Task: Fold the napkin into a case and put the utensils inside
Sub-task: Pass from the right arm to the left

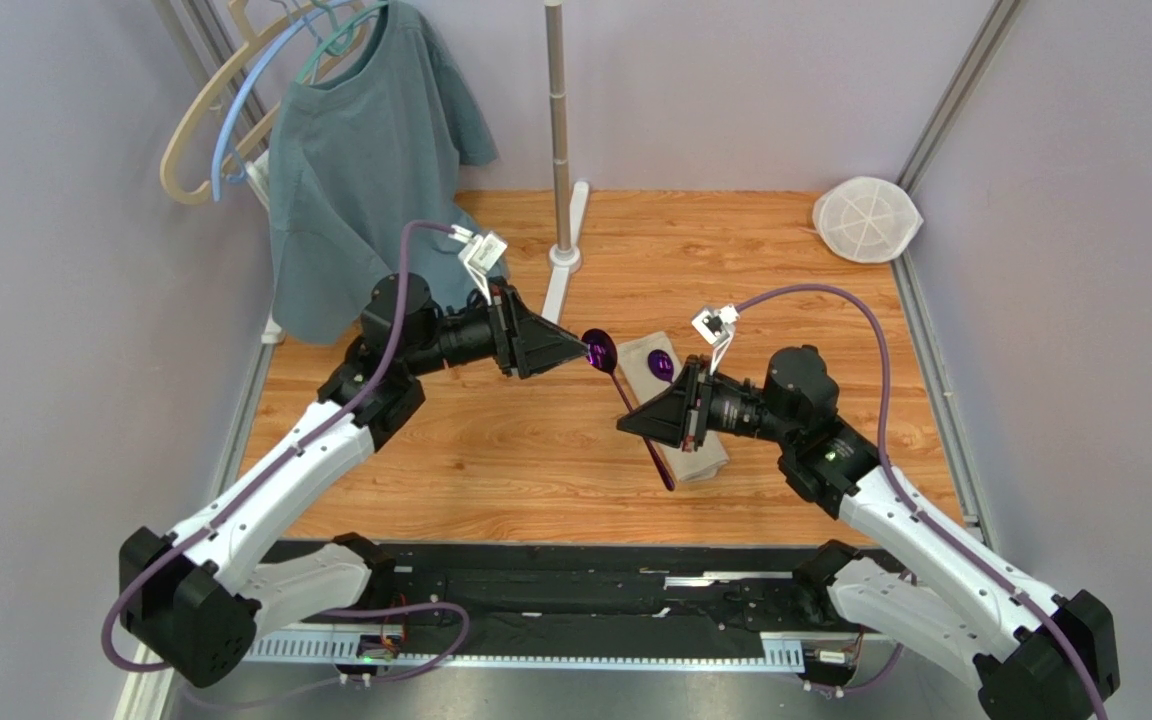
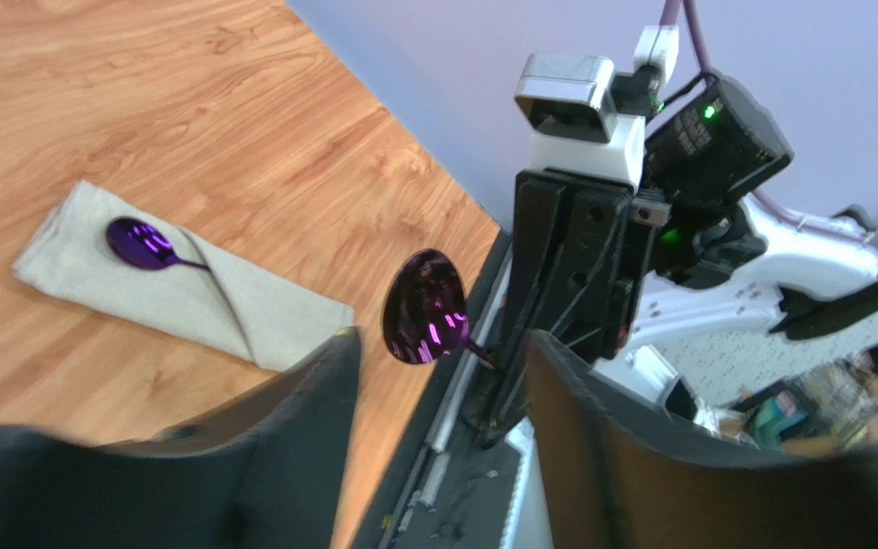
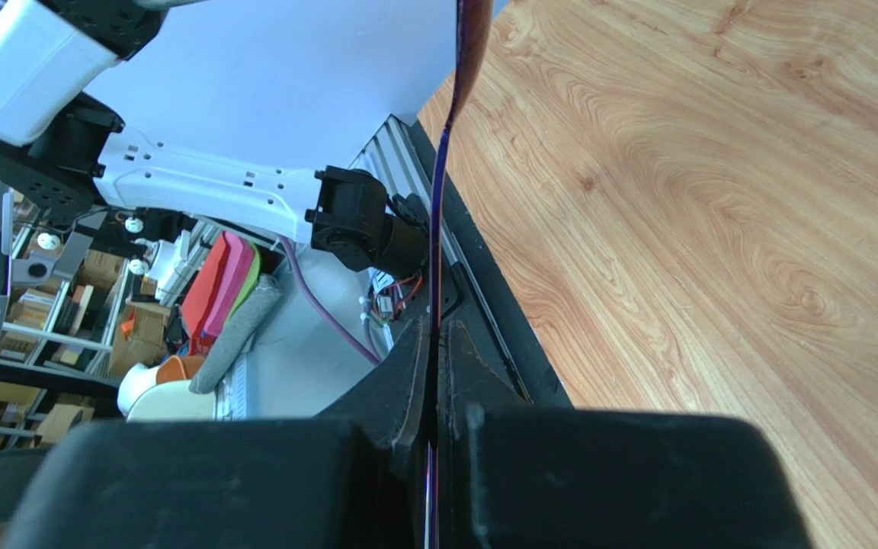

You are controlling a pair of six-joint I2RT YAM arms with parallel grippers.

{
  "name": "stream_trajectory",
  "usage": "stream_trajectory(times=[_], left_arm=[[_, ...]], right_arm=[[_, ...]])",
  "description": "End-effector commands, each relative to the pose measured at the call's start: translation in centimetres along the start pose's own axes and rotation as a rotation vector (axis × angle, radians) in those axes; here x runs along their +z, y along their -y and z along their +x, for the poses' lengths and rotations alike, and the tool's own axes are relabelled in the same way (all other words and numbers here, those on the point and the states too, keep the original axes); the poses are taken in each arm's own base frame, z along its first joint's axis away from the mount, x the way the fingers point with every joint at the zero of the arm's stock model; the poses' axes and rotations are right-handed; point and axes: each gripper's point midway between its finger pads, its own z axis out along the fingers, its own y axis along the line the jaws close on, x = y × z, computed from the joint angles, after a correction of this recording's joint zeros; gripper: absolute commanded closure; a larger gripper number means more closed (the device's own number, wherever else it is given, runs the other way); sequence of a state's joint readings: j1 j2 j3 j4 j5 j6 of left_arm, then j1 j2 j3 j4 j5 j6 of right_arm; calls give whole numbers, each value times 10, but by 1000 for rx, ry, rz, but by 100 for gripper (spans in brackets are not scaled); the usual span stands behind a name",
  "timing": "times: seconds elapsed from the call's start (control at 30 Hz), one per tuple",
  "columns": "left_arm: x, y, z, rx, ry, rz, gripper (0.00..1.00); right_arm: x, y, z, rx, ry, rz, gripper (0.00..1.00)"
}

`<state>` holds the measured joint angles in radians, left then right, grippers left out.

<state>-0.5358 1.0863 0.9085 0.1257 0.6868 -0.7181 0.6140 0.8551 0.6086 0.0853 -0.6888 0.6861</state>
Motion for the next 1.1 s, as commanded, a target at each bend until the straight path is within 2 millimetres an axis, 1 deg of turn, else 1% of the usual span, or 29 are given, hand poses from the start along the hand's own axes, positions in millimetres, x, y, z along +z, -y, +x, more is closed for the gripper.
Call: stream_trajectory(times=[0.0,0.03,0.1,0.13,0.17,0.23,0.27,0.33,0.37,0.47,0.53,0.57,0.6,0.63,0.67,0.7,0.73,0.77,0.8,0.83,0.87,0.9,0.93,0.97,1.0,1.03,1.07], left_arm=[[-23,21,-29,152,91,-54,29],[-26,22,-31,168,105,-60,27],[-25,20,-29,158,101,-65,27],[-21,15,-24,138,78,-62,27],[-19,13,-22,127,66,-61,30],[-12,11,-16,89,42,-36,31],[-9,12,-17,93,54,-13,33],[-2,6,-12,66,26,-2,34],[0,5,-13,62,26,4,35],[8,1,-11,27,26,26,35],[11,3,-11,-4,28,53,35],[13,5,-14,6,47,73,40],[14,5,-15,1,49,82,48],[17,3,-14,-9,43,87,61],[19,2,-15,-12,43,86,86],[21,-1,-14,-17,40,81,93],[23,-8,-11,-18,35,60,96],[24,-14,-11,-13,35,31,100],[25,-22,-10,-2,31,-6,100],[26,-42,-5,17,19,-88,100],[27,-49,-8,39,25,-116,100],[29,-56,-9,60,28,-141,100],[33,-72,-7,84,25,-185,100],[35,-78,-11,100,32,-196,100],[42,-93,-7,96,16,-217,100],[45,-100,-9,109,20,-223,100],[48,-108,-14,108,24,-230,100]], right_arm=[[-4,-15,-14,-83,38,-32,100],[-4,-16,-14,-83,40,-33,100],[-4,-16,-15,-90,42,-39,100],[-4,-17,-16,-93,44,-43,100],[-4,-18,-16,-91,42,-45,100],[-4,-21,-18,-93,43,-54,100],[-3,-22,-19,-93,46,-57,100],[-3,-23,-20,-92,50,-63,100],[-3,-25,-20,-94,52,-70,100],[-2,-25,-20,-89,53,-76,100],[-1,-23,-19,-83,50,-80,100],[-1,-23,-19,-81,50,-80,100],[0,-22,-19,-77,47,-81,100],[1,-21,-17,-74,43,-82,100],[1,-19,-17,-69,41,-76,100],[2,-16,-19,-64,48,-56,100],[2,-9,-21,-79,52,-16,98],[-1,14,-5,-17,-14,110,88],[-8,47,-11,-3,27,305,72],[-17,62,-15,-9,28,425,48],[-34,90,7,55,-40,588,38],[-47,111,8,64,-24,716,34],[-57,127,17,92,-44,776,34],[-63,136,27,125,-70,818,34],[-70,147,35,156,-70,872,34],[-75,153,39,181,-69,891,38],[-78,161,55,218,-89,914,42]])
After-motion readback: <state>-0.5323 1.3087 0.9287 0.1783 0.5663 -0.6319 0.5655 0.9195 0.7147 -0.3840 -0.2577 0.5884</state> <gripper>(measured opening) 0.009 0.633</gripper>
